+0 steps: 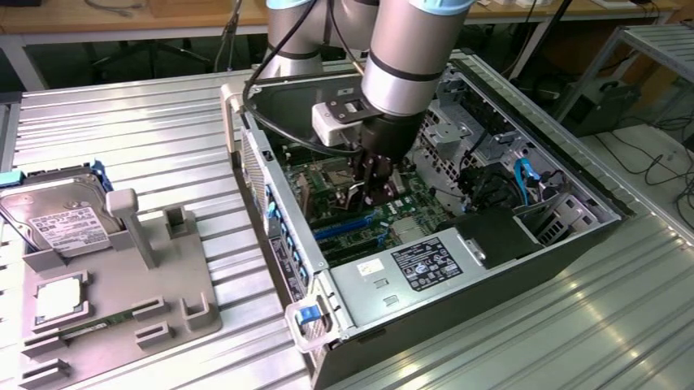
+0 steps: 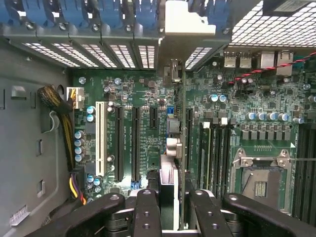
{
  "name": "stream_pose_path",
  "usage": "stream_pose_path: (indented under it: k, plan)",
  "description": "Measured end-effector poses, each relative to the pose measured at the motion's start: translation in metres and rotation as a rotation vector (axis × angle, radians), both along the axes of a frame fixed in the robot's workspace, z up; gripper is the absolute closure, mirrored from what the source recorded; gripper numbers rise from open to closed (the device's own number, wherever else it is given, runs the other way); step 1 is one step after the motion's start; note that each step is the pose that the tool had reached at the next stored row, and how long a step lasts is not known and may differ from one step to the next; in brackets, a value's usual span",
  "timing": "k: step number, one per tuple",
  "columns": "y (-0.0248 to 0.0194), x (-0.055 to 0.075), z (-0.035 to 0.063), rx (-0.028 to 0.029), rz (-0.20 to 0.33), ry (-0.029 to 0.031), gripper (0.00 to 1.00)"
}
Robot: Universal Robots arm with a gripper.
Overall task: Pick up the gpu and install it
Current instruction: 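Insert the gpu into the slot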
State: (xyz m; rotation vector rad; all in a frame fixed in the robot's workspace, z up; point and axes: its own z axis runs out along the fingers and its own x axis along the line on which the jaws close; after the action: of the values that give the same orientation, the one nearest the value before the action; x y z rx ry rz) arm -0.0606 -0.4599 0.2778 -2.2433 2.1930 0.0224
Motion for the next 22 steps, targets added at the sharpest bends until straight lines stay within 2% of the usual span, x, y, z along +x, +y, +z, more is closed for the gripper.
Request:
stream_pose_path:
  k: [16,22]
  plan:
    - [-0.0001,-0.006,-0.0233,0.0002,0.001,-0.0001,0.72]
    - [0.0,-0.006,-0.0234,0.0006,0.001,0.0,0.72]
